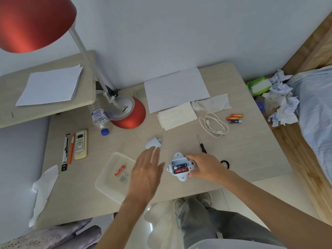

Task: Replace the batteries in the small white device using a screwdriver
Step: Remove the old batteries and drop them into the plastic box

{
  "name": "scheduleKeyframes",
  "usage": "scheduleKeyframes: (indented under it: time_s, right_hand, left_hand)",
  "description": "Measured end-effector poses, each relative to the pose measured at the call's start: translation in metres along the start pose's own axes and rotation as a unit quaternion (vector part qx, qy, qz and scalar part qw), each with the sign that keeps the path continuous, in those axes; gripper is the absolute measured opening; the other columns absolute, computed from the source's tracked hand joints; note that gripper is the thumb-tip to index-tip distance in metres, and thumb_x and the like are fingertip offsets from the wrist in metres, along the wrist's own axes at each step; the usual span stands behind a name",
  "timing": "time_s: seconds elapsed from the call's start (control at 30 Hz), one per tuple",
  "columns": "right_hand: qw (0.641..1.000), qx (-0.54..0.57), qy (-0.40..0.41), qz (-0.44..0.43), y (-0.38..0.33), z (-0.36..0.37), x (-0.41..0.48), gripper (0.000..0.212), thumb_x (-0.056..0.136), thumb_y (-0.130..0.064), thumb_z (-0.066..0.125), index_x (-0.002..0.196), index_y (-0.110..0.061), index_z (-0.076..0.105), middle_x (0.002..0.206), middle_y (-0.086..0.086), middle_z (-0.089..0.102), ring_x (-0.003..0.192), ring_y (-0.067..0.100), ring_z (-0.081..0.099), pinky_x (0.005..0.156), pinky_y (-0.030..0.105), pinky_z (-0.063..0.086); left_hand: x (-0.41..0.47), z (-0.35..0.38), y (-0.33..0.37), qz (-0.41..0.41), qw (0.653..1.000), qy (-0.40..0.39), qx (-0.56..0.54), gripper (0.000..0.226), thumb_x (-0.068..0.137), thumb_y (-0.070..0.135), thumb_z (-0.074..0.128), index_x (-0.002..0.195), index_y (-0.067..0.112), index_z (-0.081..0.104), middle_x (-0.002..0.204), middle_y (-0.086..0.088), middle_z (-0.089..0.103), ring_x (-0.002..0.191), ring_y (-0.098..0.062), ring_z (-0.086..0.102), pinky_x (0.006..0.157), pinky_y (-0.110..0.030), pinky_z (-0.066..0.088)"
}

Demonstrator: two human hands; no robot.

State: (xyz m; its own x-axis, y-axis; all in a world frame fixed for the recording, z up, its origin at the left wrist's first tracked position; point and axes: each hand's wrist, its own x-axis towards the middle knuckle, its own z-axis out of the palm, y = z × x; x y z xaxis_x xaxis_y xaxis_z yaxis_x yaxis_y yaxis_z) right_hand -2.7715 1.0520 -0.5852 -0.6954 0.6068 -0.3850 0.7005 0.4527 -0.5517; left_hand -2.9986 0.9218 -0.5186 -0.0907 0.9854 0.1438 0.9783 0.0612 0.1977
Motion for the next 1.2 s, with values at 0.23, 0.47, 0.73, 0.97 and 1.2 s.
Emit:
scheduleKeyframes:
  time_s: [0.23,0.47,0.73,0.97,1.2]
  right_hand:
    - [1.0,0.0,0.0,0.007,-0.005,-0.001,0.0,0.066,0.084,-0.05,0.078,0.142,-0.034,0.053,0.115,-0.007,0.075,0.091,0.011,0.069,0.077,0.024,0.053]
    - [1.0,0.004,0.002,0.01,-0.003,0.002,0.001,0.067,0.086,-0.052,0.077,0.144,-0.031,0.051,0.111,-0.008,0.073,0.082,0.01,0.06,0.071,0.022,0.042]
    - [1.0,0.022,0.005,0.005,-0.005,0.0,-0.002,0.065,0.087,-0.049,0.077,0.144,-0.029,0.052,0.114,-0.006,0.073,0.091,0.014,0.067,0.075,0.023,0.044]
    - [0.999,0.031,-0.001,0.009,-0.004,0.0,-0.002,0.066,0.086,-0.05,0.078,0.143,-0.03,0.051,0.115,-0.006,0.074,0.092,0.015,0.069,0.083,0.028,0.054]
    - [1.0,0.03,-0.005,0.005,-0.002,0.001,-0.001,0.066,0.086,-0.049,0.079,0.143,-0.029,0.052,0.117,-0.006,0.074,0.093,0.014,0.07,0.081,0.023,0.05]
  left_hand:
    - [-0.002,0.043,0.024,0.11,0.988,-0.107,0.011,0.08,0.095,0.035,0.079,0.159,0.019,0.034,0.158,-0.014,0.043,0.139,-0.031,0.049,0.119,-0.042,0.045]
    - [-0.001,0.068,0.01,0.128,0.97,-0.207,-0.024,0.065,0.095,0.032,0.078,0.152,0.033,0.046,0.159,-0.01,0.042,0.132,-0.023,0.057,0.097,-0.03,0.061]
    - [0.024,0.059,0.001,0.176,0.948,-0.263,-0.012,0.064,0.099,0.028,0.074,0.15,0.04,0.038,0.15,-0.008,0.036,0.112,-0.021,0.056,0.075,-0.029,0.063]
    - [0.043,0.058,-0.006,0.217,0.933,-0.285,-0.047,0.066,0.096,0.033,0.076,0.151,0.041,0.041,0.139,-0.004,0.04,0.104,-0.018,0.055,0.085,-0.036,0.06]
    - [0.042,0.06,-0.009,0.23,0.931,-0.278,-0.059,0.066,0.096,0.036,0.075,0.153,0.038,0.042,0.138,-0.006,0.043,0.104,-0.018,0.057,0.089,-0.034,0.06]
